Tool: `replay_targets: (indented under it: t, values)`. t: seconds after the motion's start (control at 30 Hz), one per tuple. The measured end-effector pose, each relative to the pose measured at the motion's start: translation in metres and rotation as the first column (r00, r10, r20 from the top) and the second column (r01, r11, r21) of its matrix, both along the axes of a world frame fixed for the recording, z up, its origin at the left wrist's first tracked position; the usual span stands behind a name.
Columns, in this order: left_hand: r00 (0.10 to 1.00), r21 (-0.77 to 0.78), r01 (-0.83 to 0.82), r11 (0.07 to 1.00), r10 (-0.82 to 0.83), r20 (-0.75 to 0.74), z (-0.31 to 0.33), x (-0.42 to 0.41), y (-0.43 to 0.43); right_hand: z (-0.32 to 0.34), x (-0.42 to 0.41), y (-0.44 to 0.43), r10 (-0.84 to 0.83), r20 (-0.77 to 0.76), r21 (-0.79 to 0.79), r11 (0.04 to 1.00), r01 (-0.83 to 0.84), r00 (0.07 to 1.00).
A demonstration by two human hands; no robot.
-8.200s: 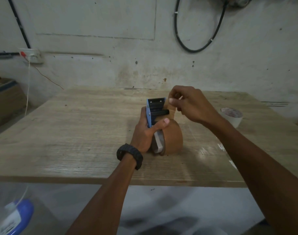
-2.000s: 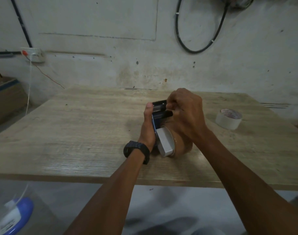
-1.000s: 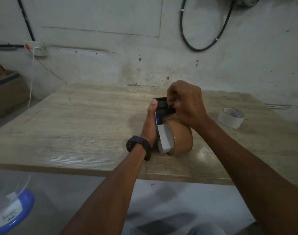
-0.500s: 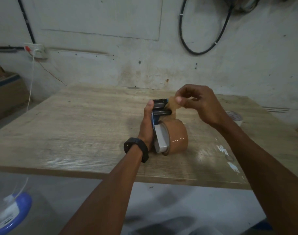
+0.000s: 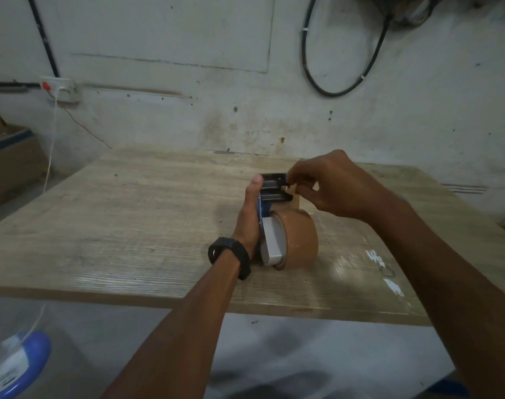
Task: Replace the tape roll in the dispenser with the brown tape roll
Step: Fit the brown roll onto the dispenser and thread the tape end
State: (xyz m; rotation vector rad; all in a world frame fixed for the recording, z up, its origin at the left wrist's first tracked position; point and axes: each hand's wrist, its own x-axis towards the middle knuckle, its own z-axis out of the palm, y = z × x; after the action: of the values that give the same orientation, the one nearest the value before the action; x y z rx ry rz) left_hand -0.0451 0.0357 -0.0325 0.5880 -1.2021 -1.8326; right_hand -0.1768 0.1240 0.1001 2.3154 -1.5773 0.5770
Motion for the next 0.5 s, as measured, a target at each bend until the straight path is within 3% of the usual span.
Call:
replay_targets:
  t: [0.27, 0.37, 0.5]
  values:
    - [1.0, -0.024, 0.012, 1.0, -0.012, -0.018, 0.003, -0.003, 0.002, -0.002, 0.017, -0.004, 0.094, -0.329, -0.046, 0.992, -0.116, 0.94]
    - [0.999, -0.031, 0.006, 0.999, -0.007, -0.036, 0.003, -0.003, 0.001, -0.004, 0.015, -0.006, 0.099, -0.309, -0.074, 0.989, -0.128, 0.946]
    - [0.999, -0.013, 0.032, 0.999, -0.032, -0.032, 0.004, -0.003, 0.002, -0.008, 0.013, -0.008, 0.099, -0.161, -0.125, 0.985, -0.12, 0.982]
